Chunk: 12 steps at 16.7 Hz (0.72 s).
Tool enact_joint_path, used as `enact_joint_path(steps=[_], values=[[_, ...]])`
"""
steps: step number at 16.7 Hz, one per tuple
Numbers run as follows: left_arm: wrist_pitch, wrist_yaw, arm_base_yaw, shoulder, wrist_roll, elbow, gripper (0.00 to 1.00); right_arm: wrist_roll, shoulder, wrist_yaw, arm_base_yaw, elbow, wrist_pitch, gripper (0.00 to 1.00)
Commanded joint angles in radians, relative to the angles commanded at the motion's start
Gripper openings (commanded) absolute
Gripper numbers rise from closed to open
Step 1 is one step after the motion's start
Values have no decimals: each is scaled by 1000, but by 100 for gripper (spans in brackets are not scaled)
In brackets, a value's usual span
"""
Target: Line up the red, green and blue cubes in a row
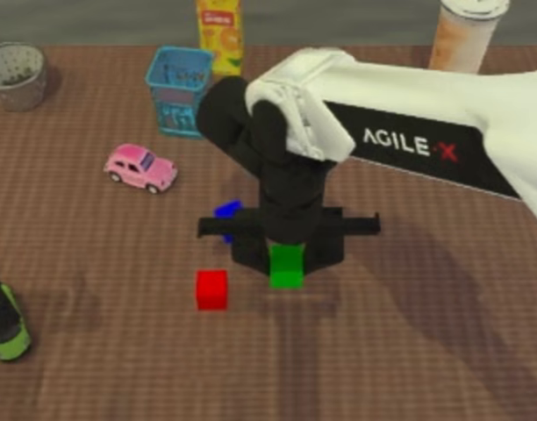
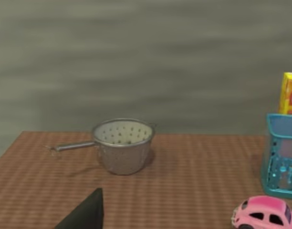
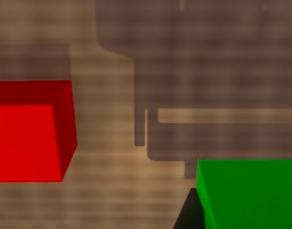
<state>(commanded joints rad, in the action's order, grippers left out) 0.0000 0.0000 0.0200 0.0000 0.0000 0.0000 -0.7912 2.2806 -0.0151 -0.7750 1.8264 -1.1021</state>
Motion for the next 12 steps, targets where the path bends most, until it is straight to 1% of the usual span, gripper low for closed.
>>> enact_joint_path(steps=[4,8,12], values=[[0,0,0,0,0,0,100,-1,37,-1,-3,-81,118,0],[0,0,0,0,0,0,100,-1,39,-1,-3,-86,123,0],[0,0,0,0,0,0,100,-1,39,-1,-3,-86,123,30]])
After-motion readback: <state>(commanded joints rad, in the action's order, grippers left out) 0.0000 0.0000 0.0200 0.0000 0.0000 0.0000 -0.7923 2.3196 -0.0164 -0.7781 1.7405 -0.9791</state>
